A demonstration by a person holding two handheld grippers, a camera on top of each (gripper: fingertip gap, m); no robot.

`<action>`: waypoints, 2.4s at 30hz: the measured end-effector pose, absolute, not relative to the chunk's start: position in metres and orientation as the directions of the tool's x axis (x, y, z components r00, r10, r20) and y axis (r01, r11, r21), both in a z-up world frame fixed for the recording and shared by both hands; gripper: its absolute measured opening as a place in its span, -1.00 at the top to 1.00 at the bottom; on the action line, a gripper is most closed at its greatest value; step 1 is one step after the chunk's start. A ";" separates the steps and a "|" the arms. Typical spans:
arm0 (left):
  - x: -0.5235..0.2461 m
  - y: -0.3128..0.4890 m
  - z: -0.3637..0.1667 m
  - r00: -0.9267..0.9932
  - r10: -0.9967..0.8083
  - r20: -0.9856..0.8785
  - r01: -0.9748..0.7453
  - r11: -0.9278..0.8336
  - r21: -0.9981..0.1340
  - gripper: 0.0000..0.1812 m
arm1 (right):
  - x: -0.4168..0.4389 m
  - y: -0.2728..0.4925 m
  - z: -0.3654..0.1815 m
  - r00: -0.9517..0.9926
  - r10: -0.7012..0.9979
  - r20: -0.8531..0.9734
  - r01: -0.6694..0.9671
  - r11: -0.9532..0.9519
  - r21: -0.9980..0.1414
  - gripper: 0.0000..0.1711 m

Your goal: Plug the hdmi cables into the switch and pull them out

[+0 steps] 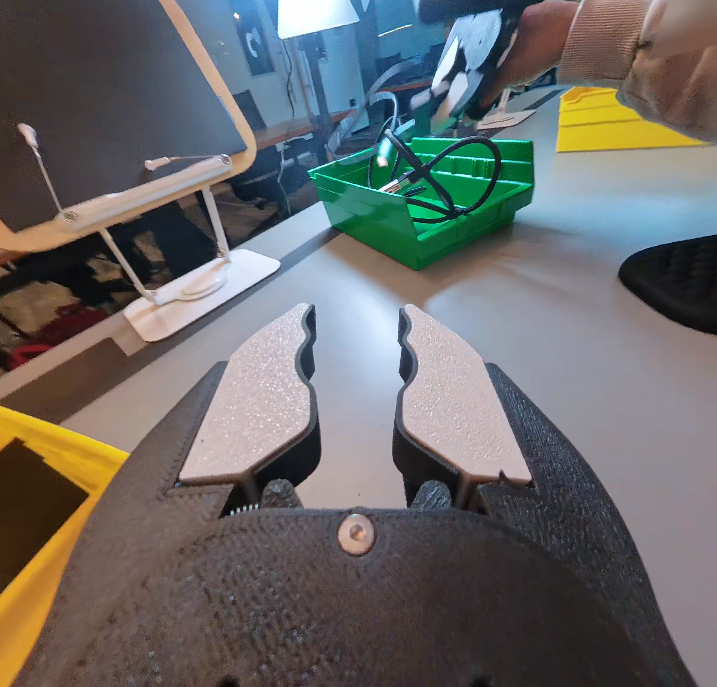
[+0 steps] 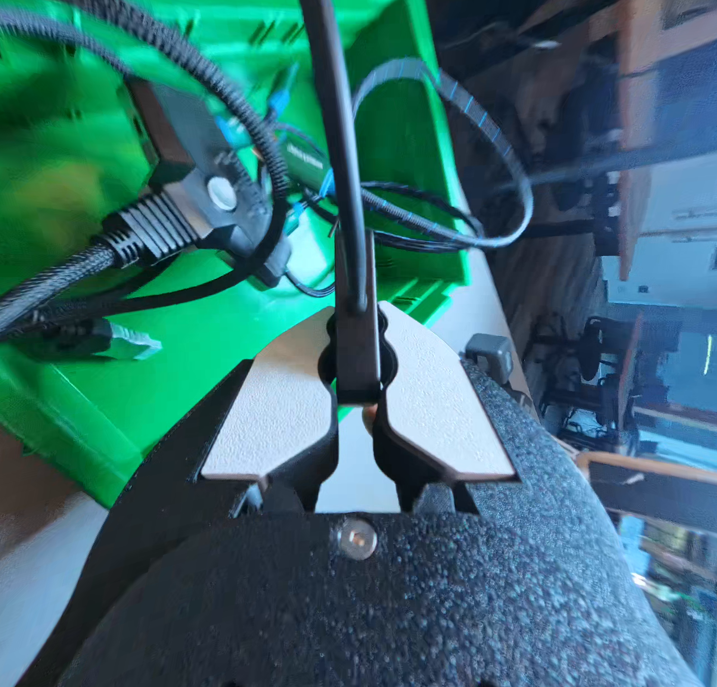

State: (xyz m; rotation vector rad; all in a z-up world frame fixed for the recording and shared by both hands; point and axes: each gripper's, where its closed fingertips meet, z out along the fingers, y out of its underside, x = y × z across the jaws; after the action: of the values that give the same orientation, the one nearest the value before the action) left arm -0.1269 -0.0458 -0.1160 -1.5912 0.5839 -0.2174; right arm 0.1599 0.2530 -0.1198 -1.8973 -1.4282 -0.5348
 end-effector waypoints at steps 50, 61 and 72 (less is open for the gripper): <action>-0.311 -0.100 -0.211 0.729 -0.477 -0.491 -0.681 -0.583 -0.443 0.17 | 0.146 0.106 -0.211 0.035 0.837 0.547 0.961 0.123 -0.249 0.40; -0.301 -0.070 -0.234 0.485 -0.639 -0.598 -0.871 -0.417 -0.261 0.67 | 0.109 0.125 -0.223 -0.259 0.769 0.585 0.943 0.331 -0.018 0.60; -0.200 -0.009 -0.192 0.365 -0.507 -0.781 -0.914 -0.032 -0.405 0.42 | 0.040 -0.018 -0.212 -0.351 0.631 0.692 0.791 0.595 -0.143 0.60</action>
State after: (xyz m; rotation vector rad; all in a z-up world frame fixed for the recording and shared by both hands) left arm -0.1997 -0.0090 -0.1919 -1.6813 1.2759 0.5401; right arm 0.0397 -0.0185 -0.2119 -1.1216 -2.0934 -0.2794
